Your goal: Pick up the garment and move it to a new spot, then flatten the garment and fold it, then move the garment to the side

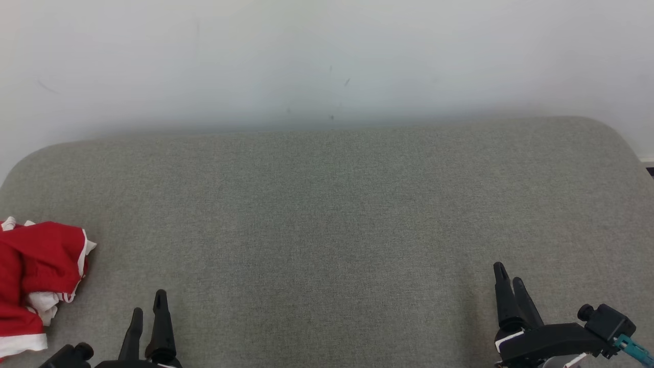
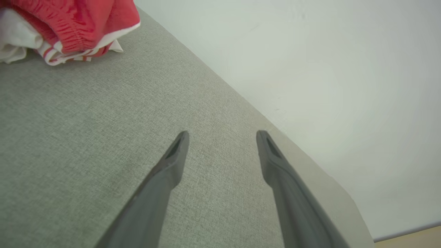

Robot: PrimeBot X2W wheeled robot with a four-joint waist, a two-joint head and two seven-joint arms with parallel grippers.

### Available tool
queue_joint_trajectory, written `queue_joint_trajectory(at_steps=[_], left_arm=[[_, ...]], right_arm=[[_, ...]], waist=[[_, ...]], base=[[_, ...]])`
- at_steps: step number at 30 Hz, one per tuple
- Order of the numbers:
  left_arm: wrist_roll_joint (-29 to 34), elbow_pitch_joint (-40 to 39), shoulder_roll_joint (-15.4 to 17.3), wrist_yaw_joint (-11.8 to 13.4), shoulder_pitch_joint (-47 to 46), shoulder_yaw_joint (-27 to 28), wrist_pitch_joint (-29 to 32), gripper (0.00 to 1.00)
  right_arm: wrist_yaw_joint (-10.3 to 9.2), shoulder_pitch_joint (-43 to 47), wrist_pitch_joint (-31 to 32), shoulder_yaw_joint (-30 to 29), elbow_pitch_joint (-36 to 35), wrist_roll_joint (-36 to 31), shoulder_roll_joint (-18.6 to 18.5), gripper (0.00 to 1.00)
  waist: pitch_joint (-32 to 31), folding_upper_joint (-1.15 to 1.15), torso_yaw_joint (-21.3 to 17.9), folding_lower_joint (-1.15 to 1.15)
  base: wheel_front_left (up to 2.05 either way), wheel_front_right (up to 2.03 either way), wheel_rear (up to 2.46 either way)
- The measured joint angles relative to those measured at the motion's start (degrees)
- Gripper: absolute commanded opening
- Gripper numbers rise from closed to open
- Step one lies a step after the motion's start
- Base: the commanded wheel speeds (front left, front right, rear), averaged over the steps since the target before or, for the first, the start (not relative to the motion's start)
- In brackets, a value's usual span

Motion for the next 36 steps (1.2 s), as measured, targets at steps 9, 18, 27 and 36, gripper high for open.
queue_joint_trajectory(at_steps=[9, 18, 27, 36], left_arm=[[7.2, 0.11, 0.05, 0.57, 0.06, -0.46, -1.54, 1.0], [14.0, 0.18, 0.13, 0.99, 0.46, -1.13, -2.88, 1.0], [19.75, 0.22, 0.16, 1.07, 0.83, -1.85, -4.16, 1.0], [25.06, 0.23, 0.2, 1.07, 0.85, -1.93, -5.55, 1.0]], right_arm=[[0.0, -0.05, -1.58, -0.19, 0.45, -6.87, 0.03, 1.0], [0.0, -0.15, -2.94, -0.33, 1.25, -13.61, 0.11, 1.0], [0.0, -0.58, -4.21, -0.37, 1.98, -19.63, 0.24, 1.0], [0.0, -1.05, -5.42, -0.25, 2.21, -24.84, 0.29, 1.0]], waist=[[0.1, -0.01, -0.03, 0.0], [0.18, 0.0, -0.03, 0.0], [0.27, 0.0, -0.2, 0.0], [0.4, 0.0, -0.39, 0.0]], base=[[0.0, 0.0, 0.0], [0.0, 0.0, 0.0], [0.0, 0.0, 0.0], [0.0, 0.0, 0.0]])
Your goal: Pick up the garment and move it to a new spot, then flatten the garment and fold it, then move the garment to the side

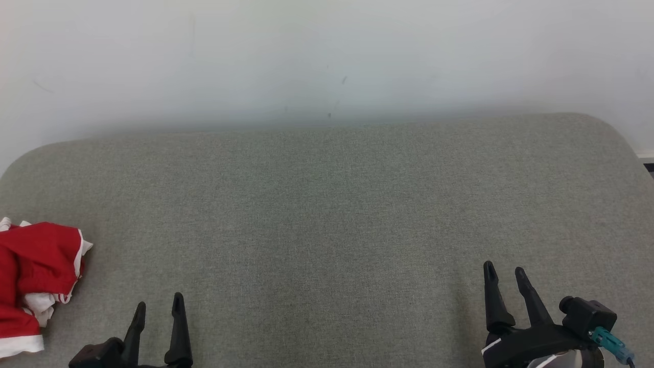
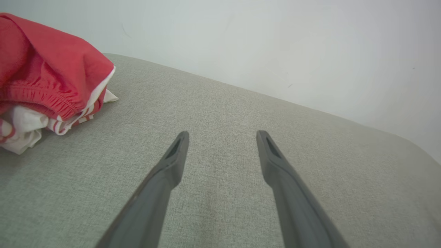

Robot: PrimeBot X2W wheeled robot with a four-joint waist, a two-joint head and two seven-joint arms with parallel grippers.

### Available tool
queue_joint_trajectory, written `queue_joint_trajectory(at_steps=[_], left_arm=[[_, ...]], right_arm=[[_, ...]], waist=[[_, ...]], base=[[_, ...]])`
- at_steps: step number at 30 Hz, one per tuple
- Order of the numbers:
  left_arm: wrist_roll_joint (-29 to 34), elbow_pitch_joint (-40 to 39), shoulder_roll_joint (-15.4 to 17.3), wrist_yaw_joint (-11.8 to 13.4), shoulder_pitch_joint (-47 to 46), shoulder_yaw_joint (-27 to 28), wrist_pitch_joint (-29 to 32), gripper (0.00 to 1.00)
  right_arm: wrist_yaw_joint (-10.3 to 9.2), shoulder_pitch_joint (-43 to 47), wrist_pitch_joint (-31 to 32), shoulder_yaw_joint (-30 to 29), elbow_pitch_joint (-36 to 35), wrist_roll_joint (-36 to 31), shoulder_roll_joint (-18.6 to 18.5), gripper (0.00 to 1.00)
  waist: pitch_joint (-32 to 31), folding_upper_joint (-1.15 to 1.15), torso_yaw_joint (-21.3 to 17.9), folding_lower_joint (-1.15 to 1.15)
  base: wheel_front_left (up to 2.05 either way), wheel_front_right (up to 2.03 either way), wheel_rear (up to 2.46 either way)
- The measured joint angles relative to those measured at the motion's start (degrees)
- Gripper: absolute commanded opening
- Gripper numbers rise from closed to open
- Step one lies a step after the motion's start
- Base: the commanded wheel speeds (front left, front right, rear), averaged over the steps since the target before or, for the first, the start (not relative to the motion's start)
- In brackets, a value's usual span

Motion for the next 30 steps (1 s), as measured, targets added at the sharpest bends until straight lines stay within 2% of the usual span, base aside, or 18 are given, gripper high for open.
queue_joint_trajectory(at_steps=[30], left_arm=[[13.03, -0.31, 0.11, 0.42, 1.24, -0.19, -3.46, 1.0]], right_arm=[[0.0, -0.09, -3.58, 0.31, 0.58, -14.57, 0.01, 1.0]], waist=[[-0.25, 0.0, -0.58, 0.0]], base=[[0.0, 0.0, 0.0]])
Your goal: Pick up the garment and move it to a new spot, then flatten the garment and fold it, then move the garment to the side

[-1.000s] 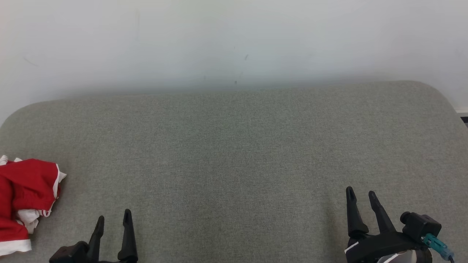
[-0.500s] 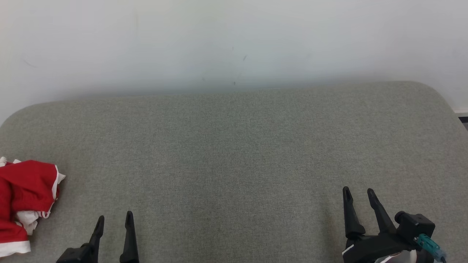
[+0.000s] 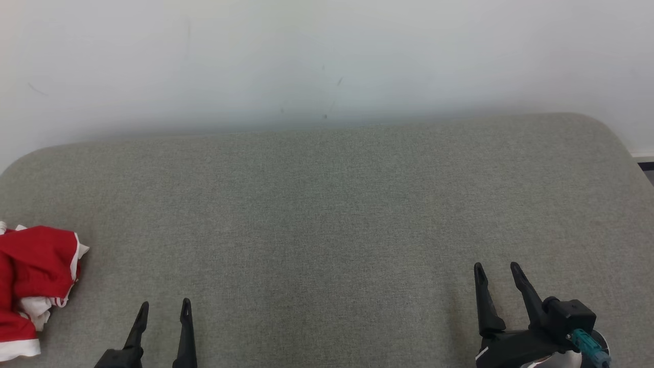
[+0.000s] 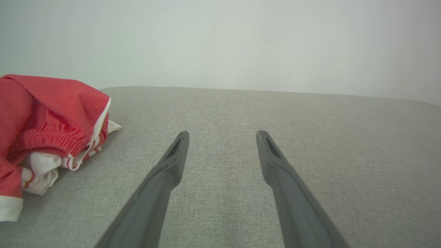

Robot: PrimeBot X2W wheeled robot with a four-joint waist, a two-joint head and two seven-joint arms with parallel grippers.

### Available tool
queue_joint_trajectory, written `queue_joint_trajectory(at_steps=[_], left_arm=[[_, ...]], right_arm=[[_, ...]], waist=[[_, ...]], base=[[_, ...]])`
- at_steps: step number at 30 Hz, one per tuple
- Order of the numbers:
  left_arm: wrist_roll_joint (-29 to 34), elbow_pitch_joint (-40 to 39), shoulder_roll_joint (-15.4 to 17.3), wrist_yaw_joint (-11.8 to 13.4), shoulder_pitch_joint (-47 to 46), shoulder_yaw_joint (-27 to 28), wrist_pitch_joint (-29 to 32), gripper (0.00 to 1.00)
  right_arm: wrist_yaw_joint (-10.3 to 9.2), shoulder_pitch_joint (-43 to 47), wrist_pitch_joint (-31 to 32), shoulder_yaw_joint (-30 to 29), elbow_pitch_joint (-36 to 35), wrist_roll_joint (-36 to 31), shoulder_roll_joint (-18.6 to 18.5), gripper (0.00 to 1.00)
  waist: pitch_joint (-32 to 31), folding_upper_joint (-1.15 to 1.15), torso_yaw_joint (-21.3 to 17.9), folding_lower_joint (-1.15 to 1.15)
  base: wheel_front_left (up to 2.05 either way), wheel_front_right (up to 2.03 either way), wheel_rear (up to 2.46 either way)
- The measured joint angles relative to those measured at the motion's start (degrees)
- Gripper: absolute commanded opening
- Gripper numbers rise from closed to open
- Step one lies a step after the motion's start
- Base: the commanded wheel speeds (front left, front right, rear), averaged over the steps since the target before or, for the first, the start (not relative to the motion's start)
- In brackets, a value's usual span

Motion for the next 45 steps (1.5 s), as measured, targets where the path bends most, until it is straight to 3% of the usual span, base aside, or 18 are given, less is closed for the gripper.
queue_joint_trajectory(at_steps=[11, 31, 45], left_arm=[[4.3, 0.0, 0.03, 0.27, 0.02, -0.15, -1.08, 1.0], [4.27, -0.25, 0.05, 0.55, 0.01, -0.42, -1.07, 1.0], [4.67, -0.42, 0.05, 0.76, 0.05, -0.66, -1.08, 1.0]], right_arm=[[0.0, -0.08, -1.05, -0.38, 0.32, -4.95, 0.21, 1.0], [0.0, -0.14, -1.19, -0.86, 0.41, -5.08, 0.55, 1.0], [0.0, 0.21, -1.19, 0.43, 0.32, -5.08, 0.48, 1.0]], waist=[[0.2, 0.0, -0.45, 0.0], [0.49, 0.0, -0.59, 0.0], [0.63, 0.0, 3.62, 0.0]], base=[[0.0, 0.0, 0.0], [0.0, 0.0, 0.0], [0.0, 0.0, 0.0]])
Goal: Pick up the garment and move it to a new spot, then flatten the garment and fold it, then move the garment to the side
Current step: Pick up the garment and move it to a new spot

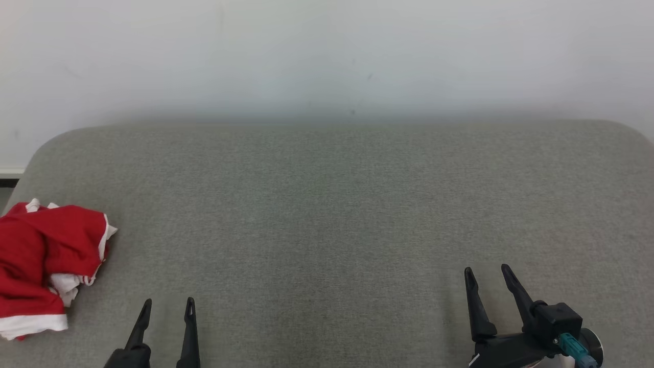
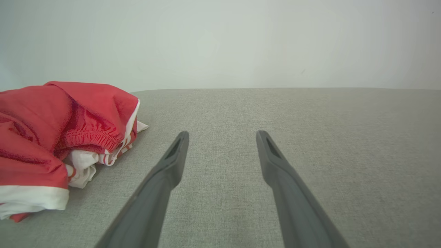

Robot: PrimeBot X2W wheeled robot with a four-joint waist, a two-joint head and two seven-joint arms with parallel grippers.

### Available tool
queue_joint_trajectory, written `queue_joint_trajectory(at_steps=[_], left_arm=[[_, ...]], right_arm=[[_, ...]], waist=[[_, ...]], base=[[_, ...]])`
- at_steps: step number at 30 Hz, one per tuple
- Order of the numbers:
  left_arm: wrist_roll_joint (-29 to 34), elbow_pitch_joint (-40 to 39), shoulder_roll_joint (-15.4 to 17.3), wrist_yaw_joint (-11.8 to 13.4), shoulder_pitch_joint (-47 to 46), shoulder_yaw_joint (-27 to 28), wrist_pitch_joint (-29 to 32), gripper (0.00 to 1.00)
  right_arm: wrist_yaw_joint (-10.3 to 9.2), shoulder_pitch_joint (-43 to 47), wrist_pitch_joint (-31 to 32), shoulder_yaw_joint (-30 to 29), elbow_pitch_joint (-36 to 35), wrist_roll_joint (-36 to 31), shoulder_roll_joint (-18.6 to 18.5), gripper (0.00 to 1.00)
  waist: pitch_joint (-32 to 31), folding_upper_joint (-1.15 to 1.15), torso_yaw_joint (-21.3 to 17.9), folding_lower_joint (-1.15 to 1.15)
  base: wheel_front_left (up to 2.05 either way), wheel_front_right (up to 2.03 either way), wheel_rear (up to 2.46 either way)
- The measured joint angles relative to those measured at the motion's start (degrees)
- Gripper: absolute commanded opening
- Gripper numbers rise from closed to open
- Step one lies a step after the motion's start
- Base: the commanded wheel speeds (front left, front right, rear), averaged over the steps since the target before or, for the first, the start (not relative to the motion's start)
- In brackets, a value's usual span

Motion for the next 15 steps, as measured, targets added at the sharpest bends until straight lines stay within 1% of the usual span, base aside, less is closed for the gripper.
queue_joint_trajectory(at_steps=[5, 15], left_arm=[[0.09, 0.1, -0.01, 0.0, 0.18, 0.09, 0.0, 1.0], [0.33, 0.24, 0.03, -0.08, 1.34, 1.88, 0.0, 1.0]], right_arm=[[0.0, 0.34, 0.0, 0.65, 0.1, 0.09, 0.03, 1.0], [0.0, 0.37, 0.0, 2.67, 0.26, 0.14, 0.04, 1.0]], waist=[[0.09, 0.0, 3.36, 0.0], [0.15, 0.0, 11.84, 0.0]], base=[[0.0, 0.0, 0.0], [0.0, 0.0, 0.0]])
